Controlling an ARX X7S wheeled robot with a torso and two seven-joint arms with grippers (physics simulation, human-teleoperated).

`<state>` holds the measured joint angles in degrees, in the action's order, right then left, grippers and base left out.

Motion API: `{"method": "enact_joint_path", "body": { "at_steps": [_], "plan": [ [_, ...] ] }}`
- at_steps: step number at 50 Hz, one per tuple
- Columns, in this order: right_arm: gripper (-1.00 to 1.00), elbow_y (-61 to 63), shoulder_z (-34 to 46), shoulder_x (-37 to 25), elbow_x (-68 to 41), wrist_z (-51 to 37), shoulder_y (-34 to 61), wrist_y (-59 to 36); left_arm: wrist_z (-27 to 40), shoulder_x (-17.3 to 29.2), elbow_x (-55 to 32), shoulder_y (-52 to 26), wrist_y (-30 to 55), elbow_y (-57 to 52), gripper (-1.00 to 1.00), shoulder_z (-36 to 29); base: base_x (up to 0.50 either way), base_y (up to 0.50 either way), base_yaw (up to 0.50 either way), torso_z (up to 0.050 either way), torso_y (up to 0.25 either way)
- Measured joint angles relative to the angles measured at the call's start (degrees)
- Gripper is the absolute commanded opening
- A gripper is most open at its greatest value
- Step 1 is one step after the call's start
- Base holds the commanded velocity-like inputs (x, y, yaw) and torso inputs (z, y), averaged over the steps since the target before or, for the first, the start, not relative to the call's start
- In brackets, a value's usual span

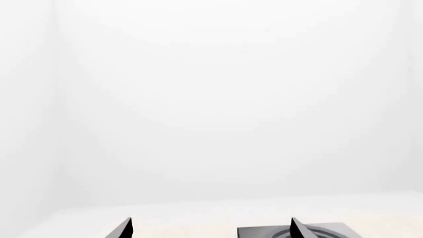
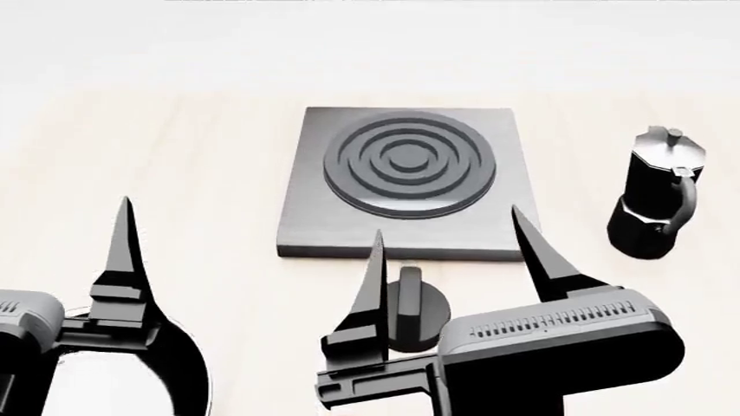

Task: Turn on the stove.

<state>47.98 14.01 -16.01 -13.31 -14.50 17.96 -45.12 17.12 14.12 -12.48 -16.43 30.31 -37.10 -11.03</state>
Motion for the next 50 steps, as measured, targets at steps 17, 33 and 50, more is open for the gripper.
{"method": "enact_joint_path", "body": {
  "at_steps": [17,33,50],
  "plan": [
    [1.00,0.32,0.19,-0.23,-0.38,-0.55,0.13,-0.20,0.45,0.40,-0.45,-0.04,-0.02,-0.12,1.00,-0.16,0.26,0.00,0.00,0.000,0.001],
    [1.00,-0.56,0.18,-0.36,-1.01,-0.65,0.02,0.28,0.89,0.74,-0.95,-0.15,0.05,-0.26,1.00,-0.37,0.10,0.00,0.00,0.000,0.000],
    [1.00,-6.29,-0.17,0.43,-2.98,0.21,-1.07,1.51,1.18,0.95,-1.46,-0.29,-0.75,0.30,1.00,-0.53,0.00,0.00,0.00,0.000,0.000]
  ]
}}
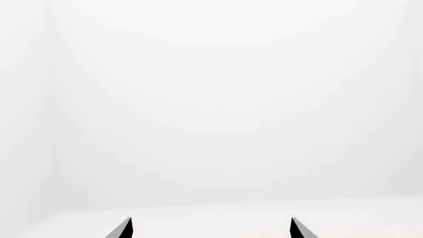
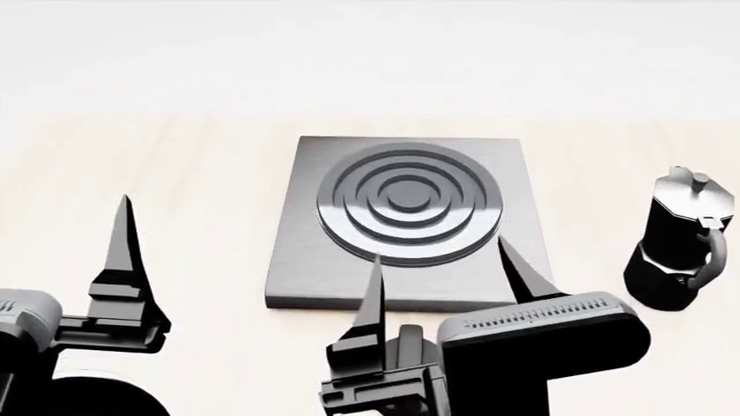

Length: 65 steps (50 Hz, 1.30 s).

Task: Turn on the stove.

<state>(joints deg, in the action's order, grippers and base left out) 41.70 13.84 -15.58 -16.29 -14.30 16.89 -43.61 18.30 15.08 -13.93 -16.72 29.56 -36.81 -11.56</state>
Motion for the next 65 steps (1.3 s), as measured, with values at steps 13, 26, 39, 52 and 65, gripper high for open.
{"method": "enact_joint_path", "body": {
  "at_steps": [13,26,39,52,65],
  "plan": [
    [1.00,-2.76,-1.71,1.82,-3.35,-0.48,0.27,-3.20,0.28,0.26,-0.48,-0.04,-0.27,0.25,1.00,0.05,0.00,0.00,0.00,0.000,0.000],
    [1.00,-6.42,-2.67,3.59,-5.69,-2.24,1.31,-8.42,0.56,0.50,-0.73,-0.11,-0.63,0.72,1.00,-0.10,0.00,0.00,0.00,0.000,0.000],
    [1.00,-9.06,-2.74,4.61,-7.28,-3.71,2.36,-13.02,0.94,0.73,-1.01,-0.11,-0.78,0.80,1.00,-0.25,0.00,0.00,0.00,0.000,0.000],
    [1.00,-10.99,-3.24,5.71,-9.33,-4.97,3.74,-18.12,1.35,1.02,-1.41,-0.19,-0.48,0.47,1.00,-0.35,0.00,0.00,0.00,0.000,0.000],
    [1.00,-13.10,-3.48,6.55,-10.77,-5.94,4.97,-21.45,1.70,1.24,-1.57,-0.35,-0.51,0.55,1.00,-0.66,0.00,0.00,0.00,0.000,0.000]
  ]
}}
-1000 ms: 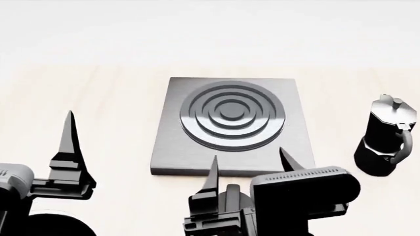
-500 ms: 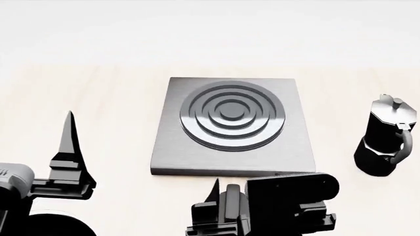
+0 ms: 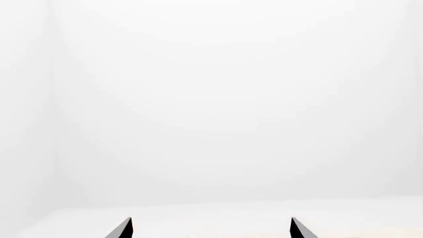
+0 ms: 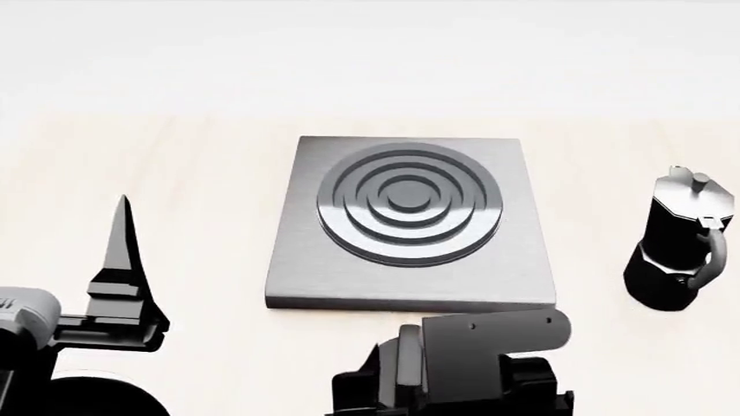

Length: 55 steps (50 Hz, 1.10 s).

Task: Turn on the stove.

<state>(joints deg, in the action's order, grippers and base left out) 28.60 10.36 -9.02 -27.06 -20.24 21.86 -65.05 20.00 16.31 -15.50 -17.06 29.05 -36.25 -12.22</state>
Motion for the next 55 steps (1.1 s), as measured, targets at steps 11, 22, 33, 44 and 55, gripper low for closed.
{"method": "enact_joint_path", "body": {
  "at_steps": [11,22,33,44,55],
  "plan": [
    [1.00,-2.02,-0.04,0.44,-0.75,-0.51,0.61,-1.13,0.20,0.23,-0.11,-0.03,-0.28,0.18,1.00,-0.20,0.00,0.00,0.00,0.000,0.000],
    [1.00,-3.80,-0.07,0.60,-0.97,-1.04,1.09,-1.01,0.40,0.41,-0.22,-0.09,-0.48,0.39,1.00,-0.42,0.00,0.00,0.00,0.000,0.000],
    [1.00,-5.94,0.07,0.67,-1.10,-1.36,1.75,-0.67,0.57,0.57,-0.37,-0.16,-0.74,0.69,1.00,-0.61,0.00,0.00,0.00,0.000,0.000],
    [1.00,-8.60,0.45,0.76,-0.99,-1.50,2.37,0.32,0.82,0.75,-0.55,-0.24,-0.78,0.77,1.00,-0.76,0.00,0.00,0.00,0.000,0.000],
    [1.00,-10.74,0.67,0.82,-0.98,-1.79,2.94,1.10,1.03,0.88,-0.66,-0.29,-1.01,1.00,1.00,-0.95,0.00,0.00,0.00,0.000,0.000]
  ]
}}
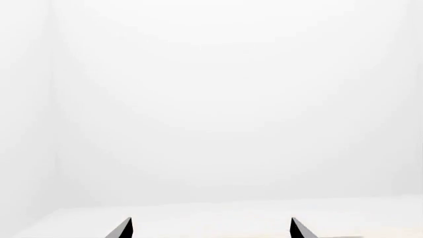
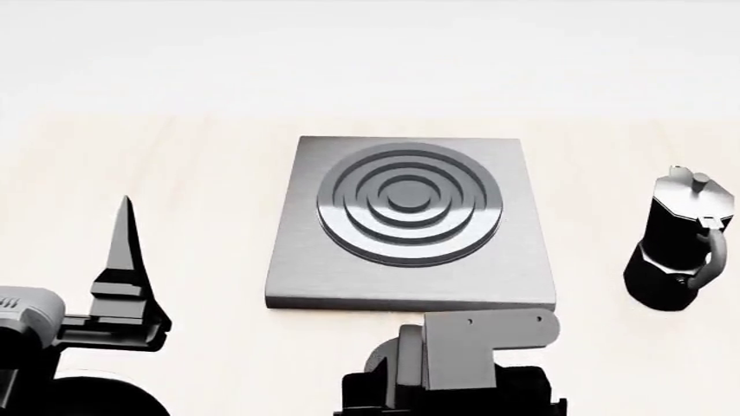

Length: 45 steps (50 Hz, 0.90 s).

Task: Turn on the stove.

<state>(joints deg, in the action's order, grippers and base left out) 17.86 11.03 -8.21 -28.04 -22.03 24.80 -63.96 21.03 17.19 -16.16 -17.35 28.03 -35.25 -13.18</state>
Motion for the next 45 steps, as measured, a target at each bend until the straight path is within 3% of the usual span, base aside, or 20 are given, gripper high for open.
{"method": "enact_joint_path", "body": {
  "at_steps": [45],
  "plan": [
    [1.00,-9.28,0.87,-0.10,-1.04,1.46,2.16,4.34,0.87,0.69,-0.83,-0.20,-0.23,-0.05,1.00,-0.55,0.00,0.00,0.00,0.000,0.000]
  ]
}}
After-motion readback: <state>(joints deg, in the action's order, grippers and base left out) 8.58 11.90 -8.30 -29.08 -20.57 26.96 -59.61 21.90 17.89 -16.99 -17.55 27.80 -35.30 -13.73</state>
